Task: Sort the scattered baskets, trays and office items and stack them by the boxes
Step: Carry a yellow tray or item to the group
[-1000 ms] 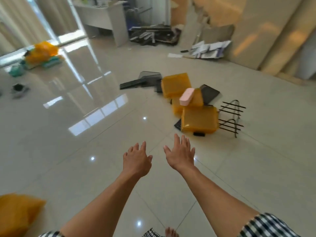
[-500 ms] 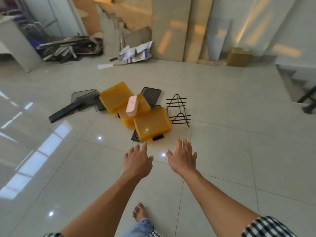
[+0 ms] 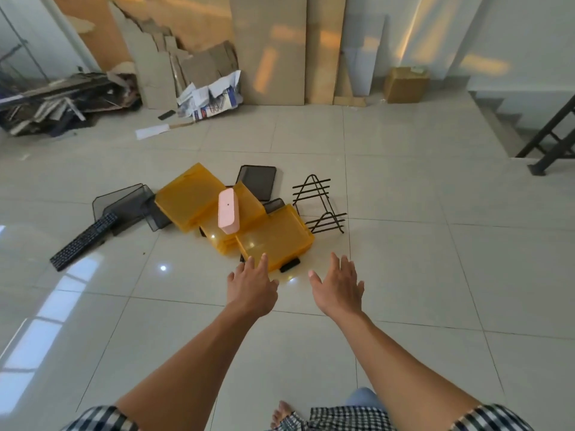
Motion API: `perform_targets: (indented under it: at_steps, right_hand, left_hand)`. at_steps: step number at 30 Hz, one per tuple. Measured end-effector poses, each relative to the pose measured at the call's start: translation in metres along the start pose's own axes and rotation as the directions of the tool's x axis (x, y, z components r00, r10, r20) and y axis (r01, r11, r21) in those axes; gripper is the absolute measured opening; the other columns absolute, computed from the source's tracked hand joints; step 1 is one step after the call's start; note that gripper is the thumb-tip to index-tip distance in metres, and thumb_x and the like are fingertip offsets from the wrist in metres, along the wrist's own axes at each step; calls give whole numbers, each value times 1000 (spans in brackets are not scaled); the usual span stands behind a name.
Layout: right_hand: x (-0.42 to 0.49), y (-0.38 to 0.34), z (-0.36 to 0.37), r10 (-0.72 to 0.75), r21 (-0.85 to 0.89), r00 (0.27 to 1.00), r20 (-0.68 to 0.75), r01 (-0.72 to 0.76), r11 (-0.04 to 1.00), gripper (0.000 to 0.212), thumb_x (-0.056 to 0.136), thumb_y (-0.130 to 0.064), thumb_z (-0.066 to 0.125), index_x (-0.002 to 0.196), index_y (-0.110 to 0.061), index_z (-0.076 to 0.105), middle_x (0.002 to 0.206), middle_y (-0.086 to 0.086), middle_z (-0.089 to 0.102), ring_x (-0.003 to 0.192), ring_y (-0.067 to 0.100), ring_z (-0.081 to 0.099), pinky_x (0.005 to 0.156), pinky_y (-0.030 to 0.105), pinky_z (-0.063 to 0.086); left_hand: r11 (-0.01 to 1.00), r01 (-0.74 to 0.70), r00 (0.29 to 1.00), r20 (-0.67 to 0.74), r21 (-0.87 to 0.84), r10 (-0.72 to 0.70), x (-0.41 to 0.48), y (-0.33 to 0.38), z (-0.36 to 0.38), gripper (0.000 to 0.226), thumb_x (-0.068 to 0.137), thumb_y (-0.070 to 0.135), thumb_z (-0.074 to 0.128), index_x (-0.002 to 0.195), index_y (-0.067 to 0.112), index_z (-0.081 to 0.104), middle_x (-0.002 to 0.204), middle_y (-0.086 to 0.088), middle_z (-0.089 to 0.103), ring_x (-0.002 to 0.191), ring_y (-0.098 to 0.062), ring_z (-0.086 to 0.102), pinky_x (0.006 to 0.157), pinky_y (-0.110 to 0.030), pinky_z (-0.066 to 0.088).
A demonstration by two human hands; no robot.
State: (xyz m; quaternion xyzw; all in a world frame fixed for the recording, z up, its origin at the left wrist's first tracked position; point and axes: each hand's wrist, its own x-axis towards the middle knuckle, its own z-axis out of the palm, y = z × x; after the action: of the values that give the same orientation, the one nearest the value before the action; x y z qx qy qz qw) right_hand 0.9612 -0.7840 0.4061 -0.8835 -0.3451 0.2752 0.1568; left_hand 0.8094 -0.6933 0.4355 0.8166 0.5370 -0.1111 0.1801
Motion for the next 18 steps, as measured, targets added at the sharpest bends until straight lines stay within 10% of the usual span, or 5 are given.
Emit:
perform_targets:
  at_steps: [18]
  right_hand:
    - [187, -77, 0, 32, 105, 998, 60, -38, 994, 73, 99, -54, 50, 156, -21, 20, 162, 9, 25, 148, 31, 29, 115, 55, 35]
  left_hand:
    - [997, 39, 993, 108, 64, -46, 187, -9, -40, 71, 101, 50, 45, 159, 27, 12, 166, -6, 20, 152, -34, 19, 119, -55, 22]
